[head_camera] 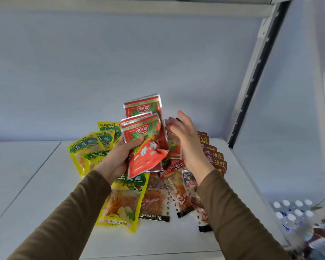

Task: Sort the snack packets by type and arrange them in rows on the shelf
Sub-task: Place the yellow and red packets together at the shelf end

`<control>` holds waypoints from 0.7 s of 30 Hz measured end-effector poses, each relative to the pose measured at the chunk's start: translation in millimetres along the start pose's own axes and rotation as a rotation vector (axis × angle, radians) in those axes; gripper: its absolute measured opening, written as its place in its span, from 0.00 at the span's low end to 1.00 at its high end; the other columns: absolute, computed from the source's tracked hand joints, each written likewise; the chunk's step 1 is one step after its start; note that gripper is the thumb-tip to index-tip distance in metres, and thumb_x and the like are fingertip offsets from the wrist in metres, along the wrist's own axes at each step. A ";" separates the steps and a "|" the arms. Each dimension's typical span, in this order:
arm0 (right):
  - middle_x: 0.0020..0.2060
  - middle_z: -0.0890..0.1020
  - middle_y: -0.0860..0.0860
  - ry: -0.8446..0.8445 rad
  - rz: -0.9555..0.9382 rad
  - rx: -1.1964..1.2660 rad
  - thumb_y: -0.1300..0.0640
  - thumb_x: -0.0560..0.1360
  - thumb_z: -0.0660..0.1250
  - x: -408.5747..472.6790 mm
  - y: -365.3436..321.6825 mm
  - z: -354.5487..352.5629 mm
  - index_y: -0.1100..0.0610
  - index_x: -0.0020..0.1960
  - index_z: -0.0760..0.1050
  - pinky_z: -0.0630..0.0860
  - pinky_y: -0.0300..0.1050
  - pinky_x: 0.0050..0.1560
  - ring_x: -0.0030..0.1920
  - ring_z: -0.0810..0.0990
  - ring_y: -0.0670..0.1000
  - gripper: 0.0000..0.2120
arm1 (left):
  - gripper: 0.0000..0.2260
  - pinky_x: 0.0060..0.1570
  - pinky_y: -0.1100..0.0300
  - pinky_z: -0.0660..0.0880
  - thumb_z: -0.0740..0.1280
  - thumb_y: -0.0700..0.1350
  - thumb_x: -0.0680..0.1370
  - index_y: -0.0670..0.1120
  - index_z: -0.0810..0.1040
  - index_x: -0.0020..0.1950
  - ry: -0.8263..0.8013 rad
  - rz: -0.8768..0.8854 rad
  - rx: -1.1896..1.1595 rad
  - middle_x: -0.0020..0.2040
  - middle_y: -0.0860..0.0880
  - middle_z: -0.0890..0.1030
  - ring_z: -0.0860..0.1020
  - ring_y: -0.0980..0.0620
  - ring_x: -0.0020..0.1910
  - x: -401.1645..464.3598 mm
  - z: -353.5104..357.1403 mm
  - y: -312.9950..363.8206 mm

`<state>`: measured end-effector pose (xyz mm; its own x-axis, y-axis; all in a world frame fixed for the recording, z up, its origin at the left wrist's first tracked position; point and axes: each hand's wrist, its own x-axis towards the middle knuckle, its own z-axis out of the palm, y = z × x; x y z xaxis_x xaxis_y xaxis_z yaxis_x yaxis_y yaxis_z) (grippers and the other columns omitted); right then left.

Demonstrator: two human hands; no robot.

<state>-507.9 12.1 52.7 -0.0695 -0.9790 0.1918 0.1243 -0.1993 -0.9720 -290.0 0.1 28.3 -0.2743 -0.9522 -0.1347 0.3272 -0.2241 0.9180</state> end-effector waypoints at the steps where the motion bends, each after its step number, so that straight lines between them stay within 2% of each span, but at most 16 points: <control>1: 0.63 0.80 0.45 0.060 0.012 0.034 0.50 0.78 0.70 2.0 0.0 -3.6 0.44 0.72 0.69 0.79 0.47 0.59 0.60 0.82 0.46 0.24 | 0.27 0.47 0.46 0.83 0.80 0.48 0.70 0.46 0.77 0.66 -0.016 -0.029 -0.042 0.57 0.39 0.85 0.86 0.41 0.48 -2.7 -6.1 1.4; 3: 0.60 0.82 0.46 0.158 0.022 0.029 0.52 0.80 0.68 5.2 2.5 -9.9 0.45 0.67 0.73 0.83 0.44 0.50 0.54 0.85 0.45 0.16 | 0.29 0.46 0.46 0.83 0.80 0.49 0.68 0.44 0.77 0.66 -0.039 -0.054 -0.108 0.57 0.39 0.85 0.86 0.41 0.47 -6.6 -18.0 4.1; 5: 0.57 0.82 0.46 0.218 0.036 -0.063 0.53 0.82 0.65 8.9 6.0 -15.7 0.48 0.67 0.72 0.82 0.37 0.41 0.48 0.85 0.41 0.13 | 0.25 0.45 0.47 0.83 0.78 0.47 0.72 0.42 0.78 0.67 -0.034 -0.051 -0.193 0.58 0.38 0.84 0.86 0.41 0.48 -8.3 -28.7 5.8; 8: 0.52 0.81 0.42 0.241 0.103 -0.345 0.50 0.83 0.62 12.6 8.4 -21.9 0.49 0.68 0.70 0.82 0.39 0.39 0.41 0.85 0.42 0.14 | 0.18 0.46 0.47 0.84 0.71 0.46 0.79 0.40 0.79 0.66 -0.002 -0.017 -0.255 0.58 0.38 0.85 0.86 0.43 0.49 -10.1 -39.9 6.6; 10: 0.55 0.81 0.45 0.184 0.139 -0.541 0.48 0.83 0.62 15.3 8.9 -20.1 0.50 0.69 0.67 0.84 0.44 0.41 0.42 0.85 0.45 0.17 | 0.14 0.48 0.47 0.84 0.70 0.47 0.80 0.40 0.84 0.61 0.012 0.015 -0.241 0.57 0.39 0.85 0.87 0.44 0.49 -11.7 -44.6 5.2; 11: 0.59 0.81 0.48 0.142 0.150 -0.642 0.46 0.82 0.63 17.5 9.8 -16.8 0.52 0.72 0.66 0.85 0.50 0.47 0.47 0.85 0.48 0.21 | 0.13 0.48 0.47 0.84 0.70 0.47 0.80 0.41 0.85 0.60 0.013 0.022 -0.238 0.56 0.40 0.86 0.87 0.44 0.49 -12.6 -45.4 4.4; 12: 0.65 0.79 0.52 0.097 0.155 -0.763 0.42 0.81 0.64 20.1 11.6 -12.2 0.54 0.76 0.62 0.82 0.56 0.57 0.56 0.84 0.53 0.29 | 0.14 0.50 0.46 0.84 0.69 0.47 0.81 0.41 0.84 0.62 0.008 0.023 -0.243 0.57 0.39 0.85 0.86 0.44 0.50 -13.9 -45.7 3.7; 14: 0.77 0.66 0.58 0.041 0.155 -1.007 0.30 0.76 0.62 25.4 15.1 0.8 0.56 0.82 0.50 0.68 0.63 0.73 0.75 0.68 0.62 0.46 | 0.16 0.55 0.44 0.82 0.67 0.47 0.83 0.40 0.79 0.68 -0.002 0.017 -0.253 0.60 0.39 0.84 0.86 0.43 0.52 -16.3 -43.6 2.2; 15: 0.79 0.61 0.59 0.042 0.143 -1.100 0.25 0.72 0.60 26.9 16.7 7.9 0.55 0.83 0.45 0.63 0.63 0.75 0.78 0.61 0.65 0.52 | 0.17 0.58 0.43 0.81 0.65 0.47 0.84 0.40 0.77 0.70 0.000 0.015 -0.251 0.61 0.38 0.83 0.85 0.43 0.53 -16.9 -42.0 1.2; 16: 0.79 0.59 0.61 0.055 0.125 -1.181 0.21 0.69 0.58 27.5 18.1 14.5 0.54 0.83 0.41 0.62 0.63 0.75 0.78 0.58 0.66 0.57 | 0.17 0.61 0.41 0.79 0.65 0.46 0.84 0.40 0.76 0.71 0.004 0.014 -0.249 0.62 0.38 0.83 0.85 0.42 0.53 -17.7 -40.2 0.3; 18: 0.78 0.61 0.65 0.067 0.094 -1.305 0.18 0.65 0.58 27.5 23.3 23.8 0.52 0.82 0.36 0.67 0.63 0.73 0.77 0.60 0.68 0.61 | 0.18 0.63 0.41 0.76 0.65 0.47 0.84 0.39 0.75 0.71 0.011 0.011 -0.254 0.61 0.37 0.83 0.85 0.42 0.53 -19.9 -36.8 -1.9; 21: 0.75 0.63 0.69 0.056 0.107 -1.353 0.26 0.66 0.70 30.5 29.7 23.6 0.51 0.81 0.33 0.74 0.61 0.67 0.72 0.69 0.68 0.63 | 0.19 0.60 0.42 0.79 0.68 0.49 0.82 0.40 0.77 0.69 0.030 -0.007 -0.284 0.61 0.38 0.83 0.85 0.42 0.52 -23.4 -34.8 -4.2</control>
<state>-483.0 -24.7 32.8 -0.1648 -0.9773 0.1333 -0.9270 0.1073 -0.3593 -253.4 16.1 14.7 -0.2519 -0.9551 -0.1559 0.5666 -0.2762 0.7764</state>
